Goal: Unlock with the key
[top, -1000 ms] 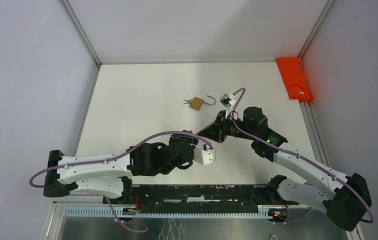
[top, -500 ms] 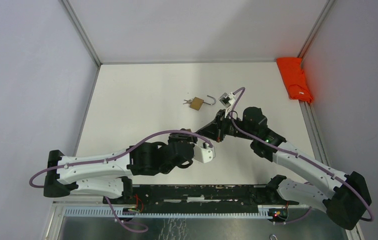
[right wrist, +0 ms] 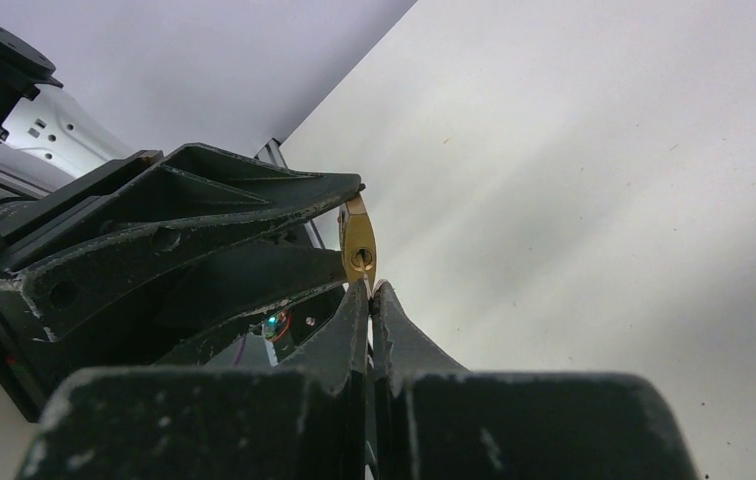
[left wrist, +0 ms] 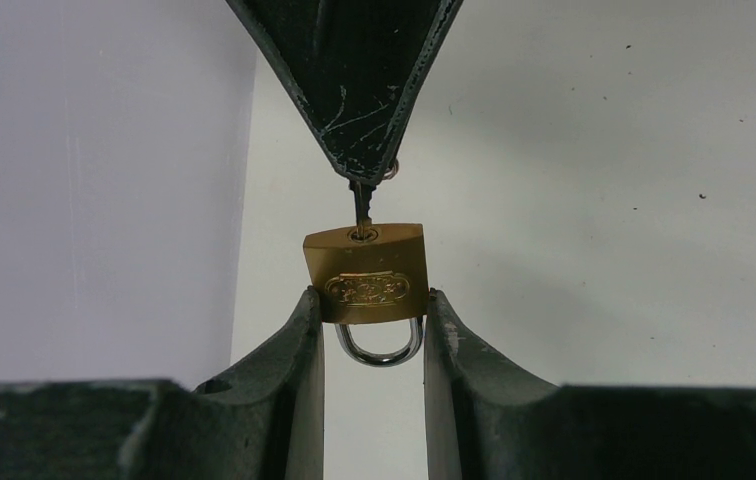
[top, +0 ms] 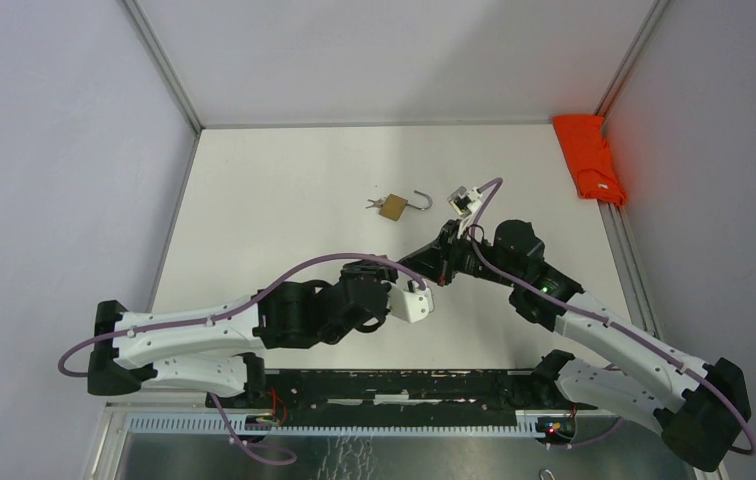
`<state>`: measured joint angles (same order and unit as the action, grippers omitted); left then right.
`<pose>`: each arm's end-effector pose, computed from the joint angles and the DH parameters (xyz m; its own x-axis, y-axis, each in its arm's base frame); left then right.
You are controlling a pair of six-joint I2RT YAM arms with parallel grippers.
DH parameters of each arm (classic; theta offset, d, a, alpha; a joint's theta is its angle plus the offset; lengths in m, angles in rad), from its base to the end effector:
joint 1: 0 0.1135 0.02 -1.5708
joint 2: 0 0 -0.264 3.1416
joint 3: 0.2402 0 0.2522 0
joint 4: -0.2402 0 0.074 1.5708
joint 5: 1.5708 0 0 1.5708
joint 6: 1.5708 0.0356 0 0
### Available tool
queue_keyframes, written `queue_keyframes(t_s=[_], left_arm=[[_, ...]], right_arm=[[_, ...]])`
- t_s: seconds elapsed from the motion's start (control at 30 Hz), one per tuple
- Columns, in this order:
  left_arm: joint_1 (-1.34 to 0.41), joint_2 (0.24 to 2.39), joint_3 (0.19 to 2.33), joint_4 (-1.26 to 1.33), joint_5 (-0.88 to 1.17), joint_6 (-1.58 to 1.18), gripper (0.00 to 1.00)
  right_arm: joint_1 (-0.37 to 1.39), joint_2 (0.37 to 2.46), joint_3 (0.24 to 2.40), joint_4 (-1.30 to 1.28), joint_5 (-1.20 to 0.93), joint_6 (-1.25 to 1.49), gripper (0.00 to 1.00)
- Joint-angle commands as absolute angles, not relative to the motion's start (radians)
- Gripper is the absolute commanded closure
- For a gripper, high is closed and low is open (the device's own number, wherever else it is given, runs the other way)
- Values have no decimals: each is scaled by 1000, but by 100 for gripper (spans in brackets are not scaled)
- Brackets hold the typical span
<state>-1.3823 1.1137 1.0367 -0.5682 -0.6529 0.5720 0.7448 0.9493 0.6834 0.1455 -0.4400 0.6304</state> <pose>0.0651 -0.2259 0.3299 0.2784 0.8353 -0.4740 0.6406 0.2063 0.7397 0.1543 0.1629 0.3089 -0.6161 0.1574 -0.7718 -0.6945 0.3538 0.6265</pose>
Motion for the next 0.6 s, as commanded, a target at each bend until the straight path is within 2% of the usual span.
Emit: queue_keyframes(t_s=[0.0, 0.57], left_arm=[[-1374, 1088, 1092, -429, -585, 549, 98], [-1342, 1050, 1069, -442, -551, 539, 98]], right_arm=[[767, 937, 690, 129, -443, 615, 100], [767, 901, 709, 85, -414, 605, 100]])
